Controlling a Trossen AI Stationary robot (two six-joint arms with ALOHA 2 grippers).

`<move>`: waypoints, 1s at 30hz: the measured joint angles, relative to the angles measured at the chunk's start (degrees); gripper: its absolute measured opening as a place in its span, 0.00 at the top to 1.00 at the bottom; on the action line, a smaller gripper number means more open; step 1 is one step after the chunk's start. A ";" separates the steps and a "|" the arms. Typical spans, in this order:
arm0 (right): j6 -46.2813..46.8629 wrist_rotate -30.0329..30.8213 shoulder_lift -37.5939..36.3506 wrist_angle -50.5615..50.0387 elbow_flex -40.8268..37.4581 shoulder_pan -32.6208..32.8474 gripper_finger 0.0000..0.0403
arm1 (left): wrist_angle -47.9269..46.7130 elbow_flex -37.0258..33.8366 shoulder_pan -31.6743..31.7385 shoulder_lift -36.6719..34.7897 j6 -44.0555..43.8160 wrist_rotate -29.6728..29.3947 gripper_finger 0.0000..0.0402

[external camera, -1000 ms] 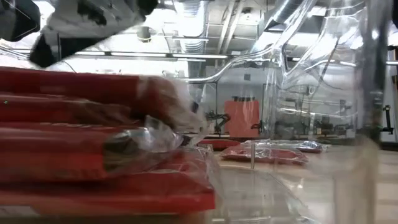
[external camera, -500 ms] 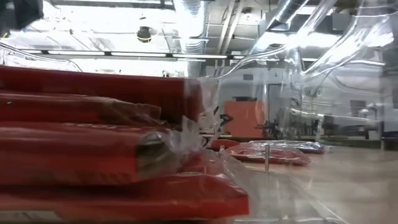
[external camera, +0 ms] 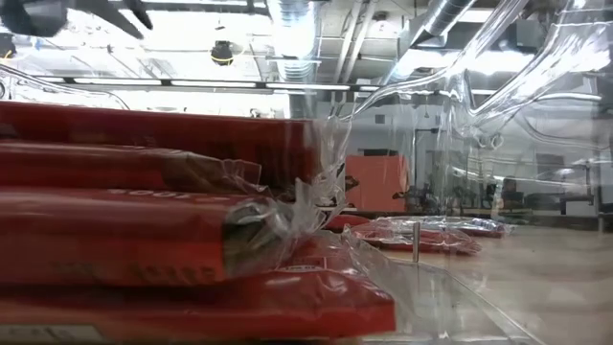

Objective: Sort popcorn bags into baskets
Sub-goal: Put the red popcorn bag into the transparent bin

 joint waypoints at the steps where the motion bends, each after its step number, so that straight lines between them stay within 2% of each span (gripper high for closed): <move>1: 1.50 0.02 -2.15 0.77 -1.78 -0.67 0.81 | 0.08 0.00 2.62 -0.57 3.26 0.43 0.83; 4: 6.46 1.11 -8.85 0.71 -8.13 -1.82 0.71 | 1.39 -0.02 11.51 -1.28 16.10 6.70 0.70; 7: 12.47 5.40 -14.86 1.21 -16.72 -2.27 0.60 | 3.37 -0.02 20.52 -0.28 25.82 13.94 0.57; 11: 18.68 7.75 -22.21 5.65 -28.82 -2.87 0.46 | 6.15 -0.07 31.62 3.47 33.70 23.87 0.41; 15: 21.16 7.55 -27.80 10.53 -40.22 -3.84 0.38 | 9.54 -0.07 40.26 9.05 38.95 32.86 0.30; 18: 21.25 7.61 -31.31 14.19 -47.22 -4.82 0.36 | 13.58 -0.07 44.81 14.22 41.74 38.00 0.26; 23: 22.51 7.08 -36.14 22.44 -57.35 -7.17 0.37 | 21.93 -0.07 49.74 24.10 45.03 44.49 0.25; 30: 22.23 2.41 -38.75 35.68 -68.89 -10.72 0.38 | 27.93 -0.11 51.59 36.54 46.60 52.30 0.27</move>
